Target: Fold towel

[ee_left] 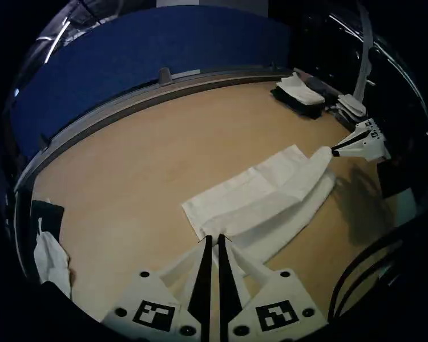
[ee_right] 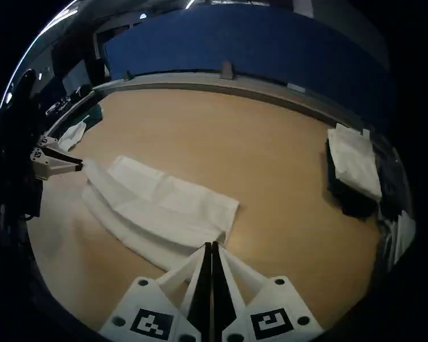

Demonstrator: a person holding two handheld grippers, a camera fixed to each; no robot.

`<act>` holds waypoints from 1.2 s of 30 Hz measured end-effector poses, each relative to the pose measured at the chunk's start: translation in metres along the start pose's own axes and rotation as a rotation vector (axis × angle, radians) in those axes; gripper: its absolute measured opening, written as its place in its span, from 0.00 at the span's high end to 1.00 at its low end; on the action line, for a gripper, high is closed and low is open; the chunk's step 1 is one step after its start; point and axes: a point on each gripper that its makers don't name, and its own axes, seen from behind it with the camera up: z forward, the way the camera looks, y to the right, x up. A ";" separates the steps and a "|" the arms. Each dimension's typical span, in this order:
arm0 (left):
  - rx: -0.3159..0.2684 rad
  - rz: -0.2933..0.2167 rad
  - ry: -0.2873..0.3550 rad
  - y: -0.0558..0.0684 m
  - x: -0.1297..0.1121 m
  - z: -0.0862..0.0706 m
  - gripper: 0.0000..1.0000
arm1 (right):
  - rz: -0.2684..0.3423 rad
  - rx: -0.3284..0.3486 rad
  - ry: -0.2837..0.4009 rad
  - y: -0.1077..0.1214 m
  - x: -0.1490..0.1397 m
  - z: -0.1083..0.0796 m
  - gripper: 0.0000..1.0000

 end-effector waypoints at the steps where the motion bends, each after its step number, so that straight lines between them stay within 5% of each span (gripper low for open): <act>1: -0.001 0.002 -0.002 0.000 0.000 0.001 0.93 | 0.001 -0.001 -0.002 0.000 0.000 0.001 0.99; 17: -0.005 -0.031 -0.012 -0.011 -0.002 0.024 0.93 | 0.039 -0.026 -0.034 0.011 -0.003 0.022 0.99; 36: 0.052 -0.009 -0.018 -0.026 -0.003 0.045 0.85 | 0.018 -0.076 -0.051 0.022 -0.001 0.041 0.86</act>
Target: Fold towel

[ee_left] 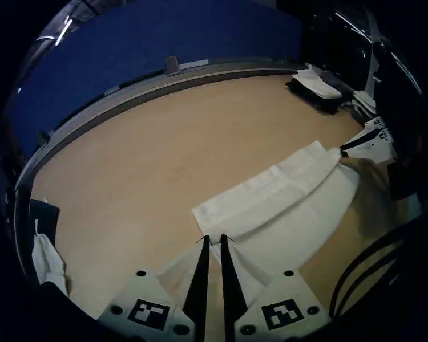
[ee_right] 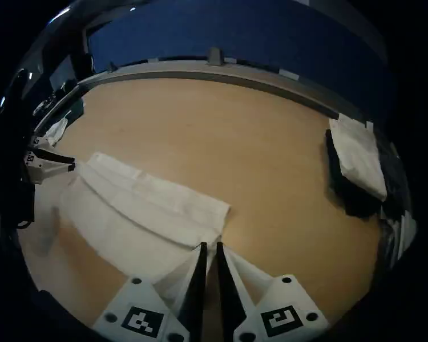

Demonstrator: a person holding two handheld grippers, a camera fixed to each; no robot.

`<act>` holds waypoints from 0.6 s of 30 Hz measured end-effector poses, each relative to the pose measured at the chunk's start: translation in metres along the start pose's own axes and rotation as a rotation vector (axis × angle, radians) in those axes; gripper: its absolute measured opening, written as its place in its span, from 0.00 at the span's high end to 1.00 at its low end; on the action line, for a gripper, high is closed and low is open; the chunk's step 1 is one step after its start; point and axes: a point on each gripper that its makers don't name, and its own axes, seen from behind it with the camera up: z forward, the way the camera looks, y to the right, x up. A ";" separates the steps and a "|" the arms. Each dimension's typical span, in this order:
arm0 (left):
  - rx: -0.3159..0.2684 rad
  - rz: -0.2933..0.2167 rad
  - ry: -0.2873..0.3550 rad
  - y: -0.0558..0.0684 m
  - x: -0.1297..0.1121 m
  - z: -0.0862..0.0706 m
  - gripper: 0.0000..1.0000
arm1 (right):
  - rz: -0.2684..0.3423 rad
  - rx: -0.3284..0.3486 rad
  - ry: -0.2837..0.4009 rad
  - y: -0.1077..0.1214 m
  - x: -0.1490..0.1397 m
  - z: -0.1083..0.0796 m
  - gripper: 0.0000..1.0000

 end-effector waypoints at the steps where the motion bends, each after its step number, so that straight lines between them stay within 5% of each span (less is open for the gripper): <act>1: 0.003 0.002 0.001 -0.001 0.001 0.001 0.84 | -0.001 -0.004 -0.001 0.001 0.000 0.001 0.85; 12: 0.039 0.005 0.007 -0.010 0.006 0.005 0.71 | -0.016 -0.053 0.006 0.009 0.007 0.007 0.65; 18: 0.040 -0.002 0.015 -0.010 0.010 0.002 0.59 | -0.017 -0.069 0.021 0.012 0.012 0.006 0.28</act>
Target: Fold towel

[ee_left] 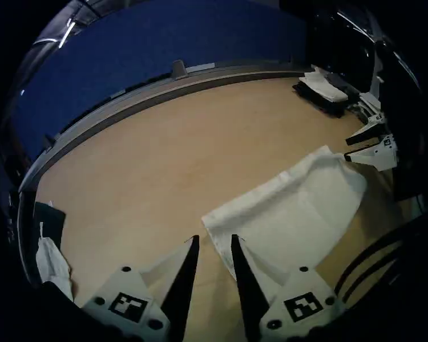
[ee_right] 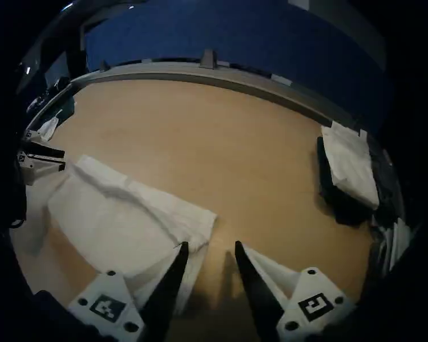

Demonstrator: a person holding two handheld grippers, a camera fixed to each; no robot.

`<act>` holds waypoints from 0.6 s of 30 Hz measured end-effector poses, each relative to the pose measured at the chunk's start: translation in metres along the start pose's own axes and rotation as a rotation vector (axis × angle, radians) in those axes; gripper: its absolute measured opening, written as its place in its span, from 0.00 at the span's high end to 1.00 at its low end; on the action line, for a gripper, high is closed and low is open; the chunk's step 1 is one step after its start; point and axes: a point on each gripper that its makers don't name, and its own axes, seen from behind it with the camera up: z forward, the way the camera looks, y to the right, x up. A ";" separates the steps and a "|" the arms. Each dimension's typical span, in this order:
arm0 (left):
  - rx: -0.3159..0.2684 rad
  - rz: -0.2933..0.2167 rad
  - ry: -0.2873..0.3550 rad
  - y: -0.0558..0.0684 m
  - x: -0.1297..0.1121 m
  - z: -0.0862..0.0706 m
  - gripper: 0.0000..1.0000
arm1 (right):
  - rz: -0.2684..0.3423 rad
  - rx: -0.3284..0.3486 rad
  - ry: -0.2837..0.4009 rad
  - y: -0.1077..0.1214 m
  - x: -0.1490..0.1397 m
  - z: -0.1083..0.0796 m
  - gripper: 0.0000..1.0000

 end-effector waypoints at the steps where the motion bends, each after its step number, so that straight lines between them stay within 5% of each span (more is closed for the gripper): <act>1: -0.002 -0.002 0.000 0.000 0.000 -0.001 0.54 | 0.001 0.001 0.002 0.000 0.000 -0.001 0.22; 8: -0.016 -0.022 0.002 0.001 0.000 -0.006 0.06 | 0.015 0.003 0.018 0.000 0.003 -0.006 0.06; 18: -0.006 -0.022 0.010 0.000 0.002 -0.009 0.05 | 0.019 0.010 0.023 0.000 0.004 -0.010 0.05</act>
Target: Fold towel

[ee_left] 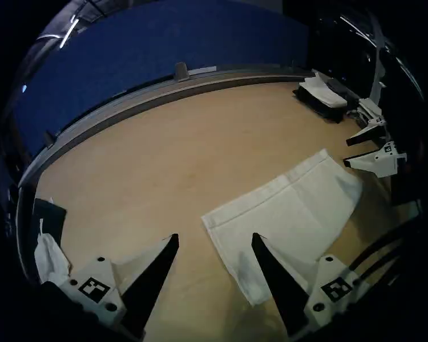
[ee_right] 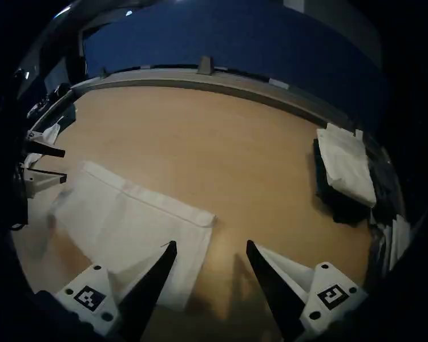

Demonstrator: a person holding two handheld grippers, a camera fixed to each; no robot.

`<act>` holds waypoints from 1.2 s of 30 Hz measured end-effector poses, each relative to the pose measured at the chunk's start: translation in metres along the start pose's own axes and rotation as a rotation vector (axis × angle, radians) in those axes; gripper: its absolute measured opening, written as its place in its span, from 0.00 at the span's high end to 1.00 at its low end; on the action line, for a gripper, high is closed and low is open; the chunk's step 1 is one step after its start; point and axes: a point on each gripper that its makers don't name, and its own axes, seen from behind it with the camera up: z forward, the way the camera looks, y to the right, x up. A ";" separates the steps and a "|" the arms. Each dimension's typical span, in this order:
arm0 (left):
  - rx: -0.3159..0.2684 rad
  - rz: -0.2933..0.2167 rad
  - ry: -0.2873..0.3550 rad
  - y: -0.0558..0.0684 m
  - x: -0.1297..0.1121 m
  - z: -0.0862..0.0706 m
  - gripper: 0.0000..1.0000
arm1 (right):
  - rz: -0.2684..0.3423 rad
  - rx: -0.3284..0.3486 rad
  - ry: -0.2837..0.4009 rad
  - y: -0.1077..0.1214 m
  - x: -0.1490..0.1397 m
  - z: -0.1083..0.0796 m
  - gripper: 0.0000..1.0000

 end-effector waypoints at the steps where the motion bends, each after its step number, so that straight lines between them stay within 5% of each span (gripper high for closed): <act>1: 0.000 0.000 0.000 0.000 0.000 -0.001 0.05 | 0.000 0.001 0.000 0.000 0.000 -0.001 0.05; 15: 0.033 -0.047 0.018 0.002 -0.018 -0.033 0.05 | -0.050 0.060 -0.017 -0.017 -0.017 -0.015 0.05; 27: 0.170 -0.204 0.069 -0.014 -0.066 -0.101 0.05 | -0.106 0.136 -0.036 -0.030 -0.031 -0.027 0.05; 36: 0.265 -0.298 0.081 -0.024 -0.114 -0.154 0.05 | -0.206 0.195 -0.070 -0.041 -0.045 -0.031 0.05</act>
